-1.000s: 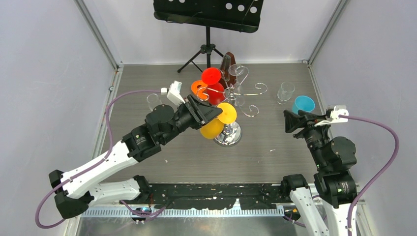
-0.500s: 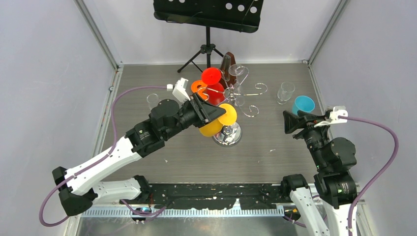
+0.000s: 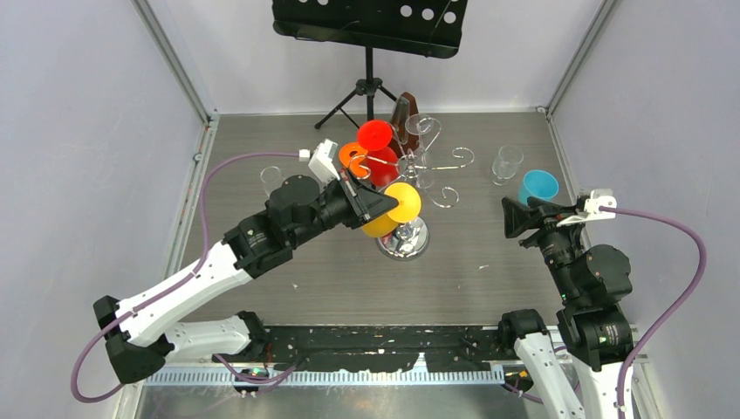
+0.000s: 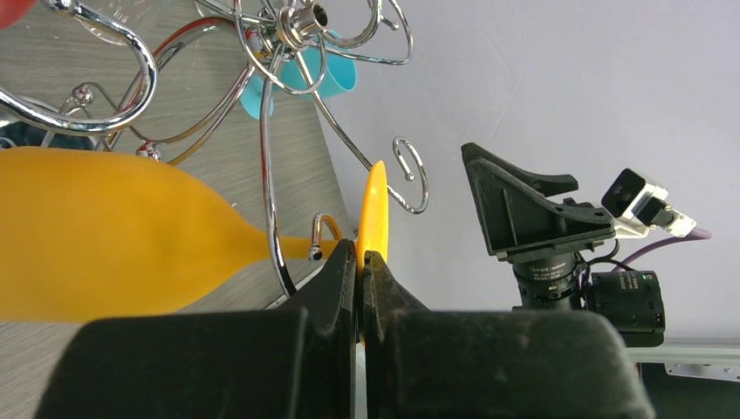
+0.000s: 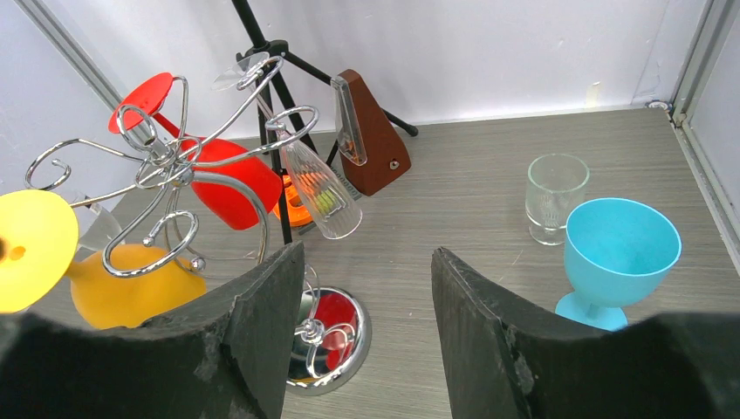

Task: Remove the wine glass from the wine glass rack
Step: Pick up the wine glass from the wine rack.

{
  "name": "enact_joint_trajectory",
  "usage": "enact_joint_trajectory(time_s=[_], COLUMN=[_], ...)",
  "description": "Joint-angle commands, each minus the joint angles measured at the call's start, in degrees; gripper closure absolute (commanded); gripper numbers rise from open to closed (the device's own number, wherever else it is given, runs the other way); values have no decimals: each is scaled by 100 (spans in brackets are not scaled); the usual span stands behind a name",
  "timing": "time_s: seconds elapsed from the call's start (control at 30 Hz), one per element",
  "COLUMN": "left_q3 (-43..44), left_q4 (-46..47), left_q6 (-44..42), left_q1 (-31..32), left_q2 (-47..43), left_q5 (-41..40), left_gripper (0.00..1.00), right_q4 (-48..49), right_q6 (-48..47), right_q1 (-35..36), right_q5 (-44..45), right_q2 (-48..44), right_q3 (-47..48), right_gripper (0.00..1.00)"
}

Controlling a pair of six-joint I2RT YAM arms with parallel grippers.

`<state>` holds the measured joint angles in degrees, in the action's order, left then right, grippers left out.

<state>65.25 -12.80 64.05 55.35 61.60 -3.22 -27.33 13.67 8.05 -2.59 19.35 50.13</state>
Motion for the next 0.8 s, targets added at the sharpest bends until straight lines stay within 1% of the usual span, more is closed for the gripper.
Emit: enact_joint_trajectory(time_s=[0.0,0.23,0.37,0.53,0.77], left_q3=[64,185,215,232,518], left_q4=[-224,-443,-482,-398,-373], left_q6=[-172,-312,-349,-323,-348], left_q1=[-75,-200,-263,-406,-536], left_q2=[-166,-505,-548,-507,-264], left_q5=[16,-100,-139,-1,134], left_gripper=[100,100,100,100,100], right_q4=[290,299,300,296,300], right_q6=[-60,-56,-49,-48,-28], right_q1=[32,29,32,31,30], right_q5=[89,101,101,102,78], right_q2=[-25,-3,2,8,7], right_q3=[13,14,23,32,16], right_gripper=[38,38,38,38,38])
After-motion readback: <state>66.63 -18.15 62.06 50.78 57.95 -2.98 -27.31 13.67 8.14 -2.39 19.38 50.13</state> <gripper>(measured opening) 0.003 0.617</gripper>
